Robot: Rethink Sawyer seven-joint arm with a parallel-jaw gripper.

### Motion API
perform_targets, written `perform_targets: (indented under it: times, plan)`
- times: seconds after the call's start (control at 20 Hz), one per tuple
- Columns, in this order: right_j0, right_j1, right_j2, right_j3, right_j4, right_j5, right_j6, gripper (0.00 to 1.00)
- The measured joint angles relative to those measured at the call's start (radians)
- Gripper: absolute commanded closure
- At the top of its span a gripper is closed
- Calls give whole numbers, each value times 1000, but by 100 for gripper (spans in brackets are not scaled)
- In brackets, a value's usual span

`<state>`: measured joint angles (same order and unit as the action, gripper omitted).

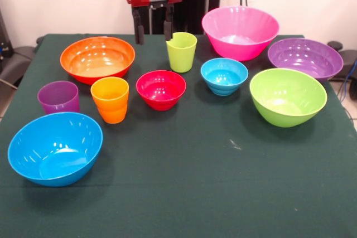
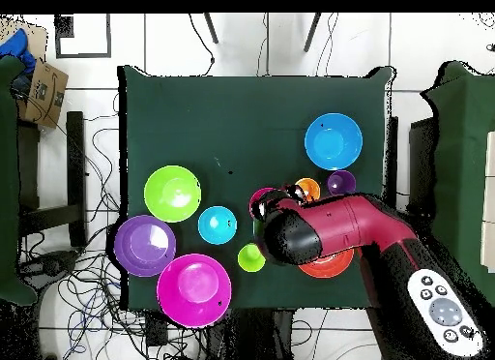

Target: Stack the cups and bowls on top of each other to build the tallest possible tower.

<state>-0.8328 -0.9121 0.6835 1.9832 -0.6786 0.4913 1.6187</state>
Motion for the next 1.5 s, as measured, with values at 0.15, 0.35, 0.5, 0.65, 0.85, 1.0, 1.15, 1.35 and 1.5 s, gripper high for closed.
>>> perform_targets:
  times: [0.15, 0.35, 0.5, 0.65, 0.85, 1.0, 1.15, 1.35, 1.5]
  plan:
    - [-14, -1, 0, 11, 0, 0, 0, 0]
    - [-28, -1, 0, 27, -1, 0, 0, 0]
    - [-37, -1, 0, 46, -2, 0, 0, 0]
    - [-41, -1, 0, 64, -3, 0, 0, 0]
    - [-43, -1, 0, 86, -4, 0, 0, 0]
    - [-43, -1, 0, 96, -4, 0, 0, 0]
    - [-44, -2, 0, 110, -4, 0, 0, 0]
    - [-47, -9, 0, 124, -4, 0, 0, 0]
    - [-51, -24, 0, 140, -4, 0, 0, 0]
